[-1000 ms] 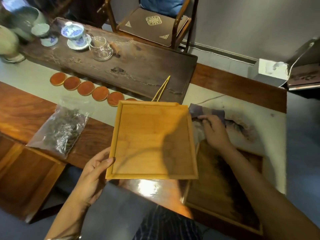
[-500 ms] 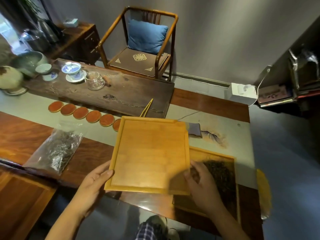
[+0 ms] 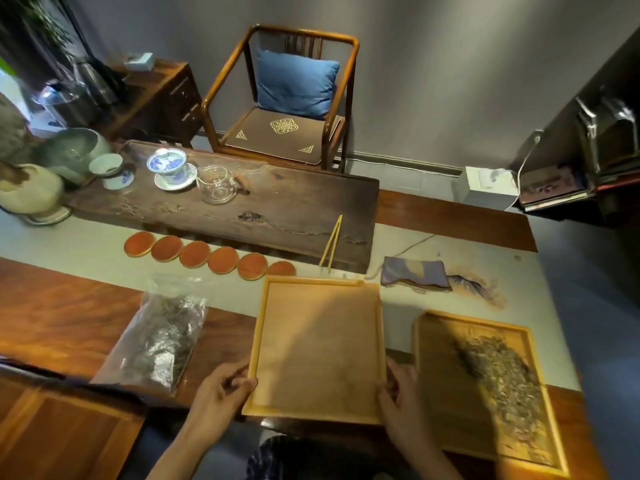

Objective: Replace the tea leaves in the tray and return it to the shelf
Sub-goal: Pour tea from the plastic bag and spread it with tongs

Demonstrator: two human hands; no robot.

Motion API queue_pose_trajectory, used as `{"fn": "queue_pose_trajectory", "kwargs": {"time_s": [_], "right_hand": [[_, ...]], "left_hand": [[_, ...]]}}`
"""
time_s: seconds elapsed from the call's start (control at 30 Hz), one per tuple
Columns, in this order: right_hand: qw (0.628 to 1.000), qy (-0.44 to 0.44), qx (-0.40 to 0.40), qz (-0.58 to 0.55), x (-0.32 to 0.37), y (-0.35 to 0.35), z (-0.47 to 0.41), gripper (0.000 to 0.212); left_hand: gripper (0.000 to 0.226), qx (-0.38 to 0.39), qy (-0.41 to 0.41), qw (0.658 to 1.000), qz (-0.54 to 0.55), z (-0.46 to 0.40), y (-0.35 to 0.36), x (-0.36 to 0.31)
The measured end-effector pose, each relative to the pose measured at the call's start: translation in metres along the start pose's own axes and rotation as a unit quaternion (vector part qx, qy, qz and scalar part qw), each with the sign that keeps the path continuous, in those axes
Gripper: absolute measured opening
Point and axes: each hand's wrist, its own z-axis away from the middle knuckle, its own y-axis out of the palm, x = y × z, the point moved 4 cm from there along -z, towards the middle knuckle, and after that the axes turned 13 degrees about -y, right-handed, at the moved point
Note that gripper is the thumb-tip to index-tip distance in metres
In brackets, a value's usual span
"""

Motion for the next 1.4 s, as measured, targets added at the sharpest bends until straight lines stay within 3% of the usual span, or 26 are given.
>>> {"fn": "queue_pose_trajectory", "kwargs": {"time_s": [0.17, 0.37, 0.57, 0.77, 1.03, 1.13, 1.2, 1.27, 1.4], "right_hand": [[1.000, 0.009, -0.012, 0.007, 0.023, 0.057, -0.007, 0.046], [0.998, 0.049, -0.031, 0.021, 0.038, 0.095, -0.020, 0.049], [0.997, 0.049, -0.039, 0.044, 0.039, 0.098, -0.024, 0.039], [0.995, 0.084, -0.027, 0.051, 0.027, 0.097, -0.016, 0.041], [0.991, 0.112, -0.008, 0.069, 0.014, 0.095, -0.014, 0.043], [0.986, 0.121, 0.003, 0.114, 0.018, 0.092, -0.018, 0.047], [0.984, 0.083, -0.025, 0.156, 0.035, 0.087, -0.028, 0.045], [0.989, -0.004, -0.036, 0.140, 0.066, 0.092, -0.048, 0.035], [0.985, -0.151, 0.032, 0.081, 0.145, 0.138, -0.112, 0.022]], "left_hand": [[0.026, 0.006, -0.017, 0.998, -0.059, -0.036, -0.043, 0.013], [0.044, 0.018, -0.001, 0.998, -0.058, -0.058, -0.070, 0.004], [0.037, 0.038, -0.013, 0.995, -0.091, -0.076, -0.065, 0.007], [0.048, 0.048, 0.002, 0.992, -0.116, -0.076, -0.052, 0.016], [0.042, 0.052, 0.027, 0.988, -0.146, -0.075, -0.040, 0.021], [0.030, 0.069, 0.043, 0.977, -0.197, -0.077, -0.043, 0.019], [0.020, 0.034, 0.046, 0.975, -0.213, -0.081, -0.056, 0.012], [0.024, -0.046, 0.040, 0.981, -0.185, -0.091, -0.083, 0.003], [0.026, -0.204, 0.063, 0.967, -0.139, -0.106, -0.151, -0.017]]}}
